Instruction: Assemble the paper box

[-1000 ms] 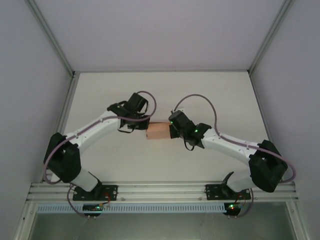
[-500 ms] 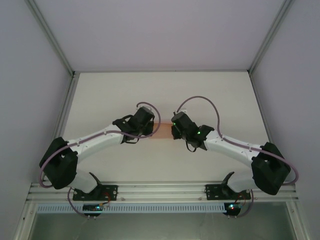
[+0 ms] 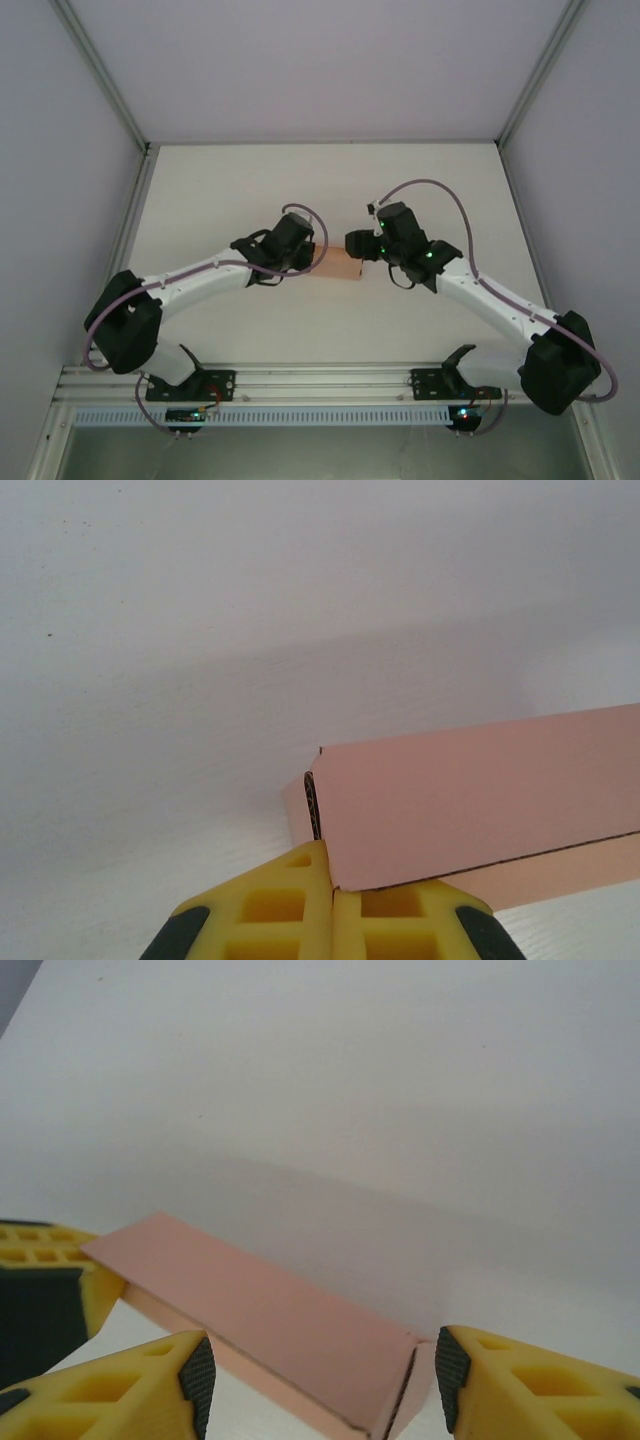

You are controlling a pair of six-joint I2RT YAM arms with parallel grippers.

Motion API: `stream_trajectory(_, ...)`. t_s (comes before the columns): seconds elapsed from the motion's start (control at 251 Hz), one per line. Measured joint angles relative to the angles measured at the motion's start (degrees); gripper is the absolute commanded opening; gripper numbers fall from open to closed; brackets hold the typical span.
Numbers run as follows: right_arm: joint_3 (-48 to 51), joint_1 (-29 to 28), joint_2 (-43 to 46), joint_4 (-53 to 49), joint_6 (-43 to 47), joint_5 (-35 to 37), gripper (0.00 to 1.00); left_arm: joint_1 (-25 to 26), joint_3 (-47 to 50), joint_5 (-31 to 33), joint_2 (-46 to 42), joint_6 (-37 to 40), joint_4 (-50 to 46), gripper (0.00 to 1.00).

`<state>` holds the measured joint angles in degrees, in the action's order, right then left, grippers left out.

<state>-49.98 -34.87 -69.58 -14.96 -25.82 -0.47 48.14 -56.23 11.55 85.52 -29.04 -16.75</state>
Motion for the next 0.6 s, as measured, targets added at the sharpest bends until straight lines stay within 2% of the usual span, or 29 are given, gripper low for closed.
stream_trajectory(0.068,0.00,1.33,-0.74,0.00,-0.57,-0.66,0.56,0.00,-0.24,-0.28,0.15,0.35,-0.13,0.03)
stream_trajectory(0.128,0.00,2.08,-1.88,0.00,-0.90,-1.14,0.49,0.00,-0.31,-0.42,0.15,0.55,-0.13,0.06)
stream_trajectory(0.243,0.46,2.38,-4.00,-0.02,-1.84,-1.99,0.45,-0.02,-0.48,-0.66,0.15,0.79,-0.42,0.08)
stream_trajectory(0.303,1.95,2.38,-4.33,0.42,-2.32,-2.01,0.36,0.00,-0.74,-1.07,0.15,1.09,-0.85,0.10)
stream_trajectory(0.411,5.81,2.38,-3.98,4.66,-3.87,-2.40,0.29,0.02,-1.11,-1.79,0.15,1.95,-1.77,0.19)
stream_trajectory(0.603,11.06,2.54,-2.34,13.31,-7.26,-2.97,0.27,-0.13,-2.36,-3.74,-1.01,5.75,-7.48,0.42)
